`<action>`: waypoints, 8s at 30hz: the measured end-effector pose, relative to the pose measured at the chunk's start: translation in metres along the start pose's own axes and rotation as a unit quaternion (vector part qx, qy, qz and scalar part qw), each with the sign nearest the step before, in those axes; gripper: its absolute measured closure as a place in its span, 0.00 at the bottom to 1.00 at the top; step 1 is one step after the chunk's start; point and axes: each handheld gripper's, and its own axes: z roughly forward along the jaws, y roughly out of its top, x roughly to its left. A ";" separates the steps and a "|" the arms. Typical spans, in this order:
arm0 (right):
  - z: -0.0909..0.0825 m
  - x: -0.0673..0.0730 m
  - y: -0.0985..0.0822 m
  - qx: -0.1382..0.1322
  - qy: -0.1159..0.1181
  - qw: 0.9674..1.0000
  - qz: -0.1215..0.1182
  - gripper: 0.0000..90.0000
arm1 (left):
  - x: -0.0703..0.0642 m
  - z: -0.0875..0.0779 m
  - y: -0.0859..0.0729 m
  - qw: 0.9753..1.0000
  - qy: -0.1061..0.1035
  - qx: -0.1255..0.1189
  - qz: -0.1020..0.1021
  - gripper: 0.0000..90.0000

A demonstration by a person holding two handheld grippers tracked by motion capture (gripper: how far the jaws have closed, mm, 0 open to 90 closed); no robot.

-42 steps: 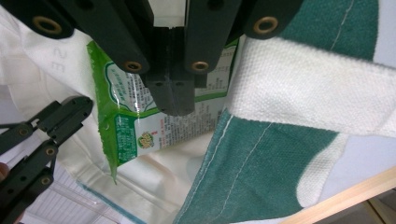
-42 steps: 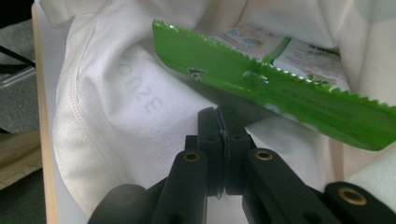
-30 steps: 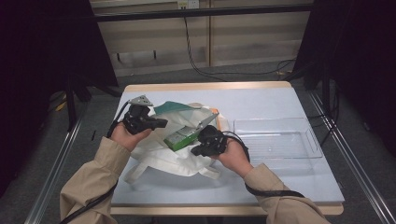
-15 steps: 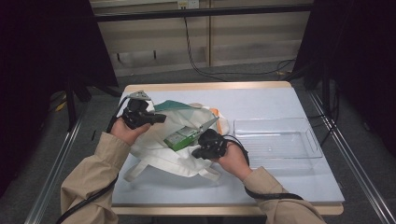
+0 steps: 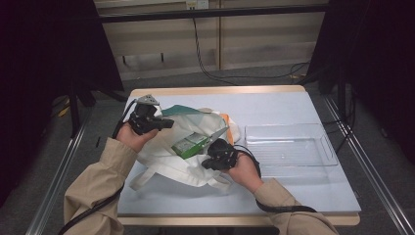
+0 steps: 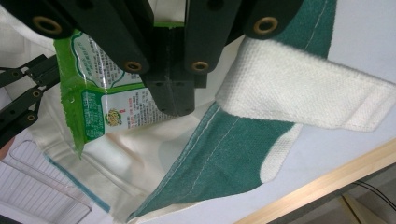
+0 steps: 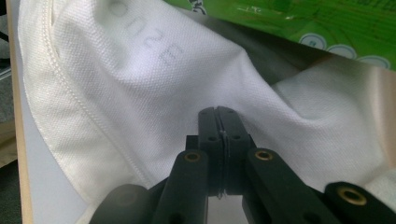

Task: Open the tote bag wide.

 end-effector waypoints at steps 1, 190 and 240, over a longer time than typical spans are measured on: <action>0.000 0.000 0.000 0.001 -0.001 1.000 0.000 0.99 | 0.000 0.000 0.000 1.000 -0.001 0.000 -0.001 1.00; -0.039 0.007 0.012 -0.033 -0.047 0.997 -0.056 0.57 | -0.010 0.007 -0.054 0.997 0.002 -0.031 -0.068 0.64; -0.033 -0.007 0.033 -0.006 -0.083 0.979 -0.188 0.19 | -0.022 0.009 -0.065 0.998 0.021 -0.029 -0.047 0.18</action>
